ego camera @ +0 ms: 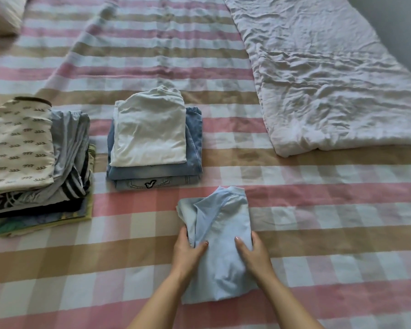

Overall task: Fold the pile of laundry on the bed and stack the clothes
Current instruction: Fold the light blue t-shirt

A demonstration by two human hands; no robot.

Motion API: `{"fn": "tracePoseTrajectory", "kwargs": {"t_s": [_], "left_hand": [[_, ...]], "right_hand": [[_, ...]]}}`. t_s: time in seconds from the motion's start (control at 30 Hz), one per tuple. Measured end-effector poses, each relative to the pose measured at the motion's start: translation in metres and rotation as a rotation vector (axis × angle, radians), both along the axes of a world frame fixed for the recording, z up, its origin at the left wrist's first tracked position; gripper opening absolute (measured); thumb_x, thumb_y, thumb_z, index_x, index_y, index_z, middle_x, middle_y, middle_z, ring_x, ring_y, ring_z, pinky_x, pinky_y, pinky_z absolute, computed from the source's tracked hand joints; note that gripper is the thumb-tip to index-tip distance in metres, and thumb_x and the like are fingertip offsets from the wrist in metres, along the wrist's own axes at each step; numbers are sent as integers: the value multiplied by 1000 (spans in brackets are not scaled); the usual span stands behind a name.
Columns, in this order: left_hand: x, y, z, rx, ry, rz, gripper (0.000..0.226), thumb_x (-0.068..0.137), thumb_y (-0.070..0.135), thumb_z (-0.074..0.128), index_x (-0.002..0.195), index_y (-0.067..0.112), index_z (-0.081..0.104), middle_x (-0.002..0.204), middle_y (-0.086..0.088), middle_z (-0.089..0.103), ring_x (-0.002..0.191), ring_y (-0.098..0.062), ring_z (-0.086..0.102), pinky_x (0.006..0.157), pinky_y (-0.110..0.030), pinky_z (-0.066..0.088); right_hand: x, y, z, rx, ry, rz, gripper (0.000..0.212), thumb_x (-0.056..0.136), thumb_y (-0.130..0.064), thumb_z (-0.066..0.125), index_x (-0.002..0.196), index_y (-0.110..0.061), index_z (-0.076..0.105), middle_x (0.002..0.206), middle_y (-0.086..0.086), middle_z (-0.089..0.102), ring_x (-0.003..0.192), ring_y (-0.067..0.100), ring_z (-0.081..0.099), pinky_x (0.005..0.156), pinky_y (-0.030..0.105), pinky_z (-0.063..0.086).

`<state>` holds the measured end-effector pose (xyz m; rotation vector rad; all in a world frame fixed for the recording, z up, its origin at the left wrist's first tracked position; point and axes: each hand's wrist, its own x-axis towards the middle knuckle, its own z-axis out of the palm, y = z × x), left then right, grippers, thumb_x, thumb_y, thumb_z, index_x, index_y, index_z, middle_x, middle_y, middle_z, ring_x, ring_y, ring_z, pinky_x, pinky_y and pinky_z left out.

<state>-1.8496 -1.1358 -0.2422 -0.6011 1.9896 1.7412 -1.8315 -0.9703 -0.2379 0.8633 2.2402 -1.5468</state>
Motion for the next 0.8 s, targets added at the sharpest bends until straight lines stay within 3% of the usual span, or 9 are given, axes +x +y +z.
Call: {"fn": "tracePoseTrajectory", "kwargs": {"t_s": [0.13, 0.2, 0.27, 0.4, 0.53, 0.63, 0.73, 0.8], "left_hand": [[1, -12, 17, 56, 37, 49, 46, 60, 24, 66, 104, 25, 56, 103, 2, 67, 93, -13, 64, 78, -28, 51], [-2, -25, 33, 97, 63, 77, 50, 57, 27, 68, 106, 25, 58, 100, 5, 70, 91, -10, 66, 72, -22, 52], [-12, -41, 55, 140, 94, 90, 49, 61, 25, 69, 109, 27, 57, 102, 9, 70, 91, -7, 67, 69, -18, 51], [-51, -78, 110, 207, 179, 107, 56, 65, 18, 69, 118, 23, 54, 107, 4, 70, 99, -16, 66, 82, -33, 53], [-115, -113, 162, 194, 303, 78, 58, 68, 15, 68, 123, 25, 52, 114, 0, 67, 105, -21, 64, 89, -40, 52], [-174, -132, 187, 174, 390, 52, 57, 69, 15, 67, 123, 25, 51, 114, -1, 66, 104, -20, 64, 88, -38, 52], [-233, -145, 184, 178, 415, 46, 53, 73, 8, 69, 119, 28, 53, 114, -4, 65, 102, -23, 64, 87, -40, 52], [-261, -150, 164, 175, 375, 45, 51, 81, 1, 65, 126, 19, 50, 118, -10, 62, 105, -29, 62, 92, -45, 50]], "right_hand": [[3, -4, 17, -132, 71, -15, 17, 88, -3, 58, 92, -18, 62, 88, -6, 70, 84, 13, 67, 70, 17, 51], [-3, -10, 35, -203, 90, -11, 19, 89, -6, 58, 98, -21, 63, 89, -11, 71, 83, 4, 67, 68, 13, 50], [-18, -21, 57, -254, 114, 17, 22, 90, -10, 57, 107, -24, 62, 99, -14, 70, 92, 3, 65, 79, 19, 51], [-67, -51, 106, -305, 217, 59, 31, 93, -12, 53, 121, -26, 57, 118, -11, 63, 111, 8, 58, 99, 34, 45], [-133, -84, 152, -320, 360, 110, 34, 94, -12, 51, 124, -28, 56, 123, -8, 61, 113, 10, 57, 100, 36, 46], [-187, -106, 175, -341, 471, 108, 34, 94, -8, 49, 114, -33, 59, 115, -9, 65, 107, 10, 61, 92, 29, 49], [-242, -122, 170, -312, 512, 65, 36, 94, -4, 44, 119, -26, 59, 117, -4, 64, 107, 14, 60, 93, 30, 50], [-268, -128, 151, -248, 496, 63, 38, 95, -4, 43, 128, -19, 54, 124, -1, 60, 112, 15, 57, 97, 32, 47]]}}
